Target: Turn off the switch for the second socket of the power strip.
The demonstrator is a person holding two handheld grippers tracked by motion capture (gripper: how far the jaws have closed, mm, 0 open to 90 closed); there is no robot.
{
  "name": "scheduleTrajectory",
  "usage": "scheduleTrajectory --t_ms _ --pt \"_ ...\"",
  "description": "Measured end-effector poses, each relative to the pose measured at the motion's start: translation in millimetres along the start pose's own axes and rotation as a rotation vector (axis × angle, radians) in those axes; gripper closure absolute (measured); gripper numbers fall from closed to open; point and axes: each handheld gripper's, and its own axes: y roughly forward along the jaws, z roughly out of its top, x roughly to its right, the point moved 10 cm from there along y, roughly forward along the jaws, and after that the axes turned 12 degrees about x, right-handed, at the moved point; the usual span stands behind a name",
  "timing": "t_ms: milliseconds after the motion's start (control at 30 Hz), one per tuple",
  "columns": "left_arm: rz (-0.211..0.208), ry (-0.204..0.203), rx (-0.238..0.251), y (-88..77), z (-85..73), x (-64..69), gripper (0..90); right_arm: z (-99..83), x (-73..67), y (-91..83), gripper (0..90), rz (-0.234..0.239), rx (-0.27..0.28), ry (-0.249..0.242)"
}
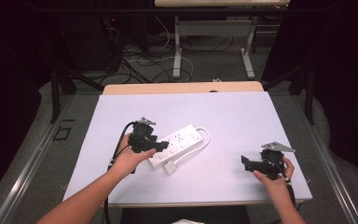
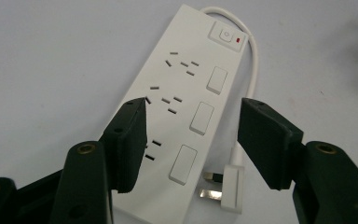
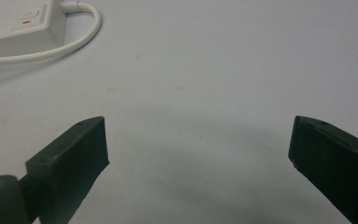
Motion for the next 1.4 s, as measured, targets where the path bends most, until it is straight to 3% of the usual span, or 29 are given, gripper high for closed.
scheduleTrajectory --t_ms 467,933,1333,1400 --pt "-0.005 -0.037 -0.041 18.8 -5.5 2.9 44.1 -0.5 -0.2 -0.7 4.5 0.011 -0.007 0.004" --pt "-0.014 -0.135 -0.112 34.2 -10.6 4.6 49.5 -1.6 -0.8 -0.2 4.9 0.018 -0.015 0.002" --pt "-0.001 -0.132 -0.161 44.6 -17.0 3.7 60.6 -2.1 -0.6 0.7 5.1 0.021 -0.017 0.003" --pt "0.0 -0.111 -0.178 46.9 -19.0 2.8 63.1 -1.9 -0.2 1.1 5.2 0.018 -0.013 0.002"
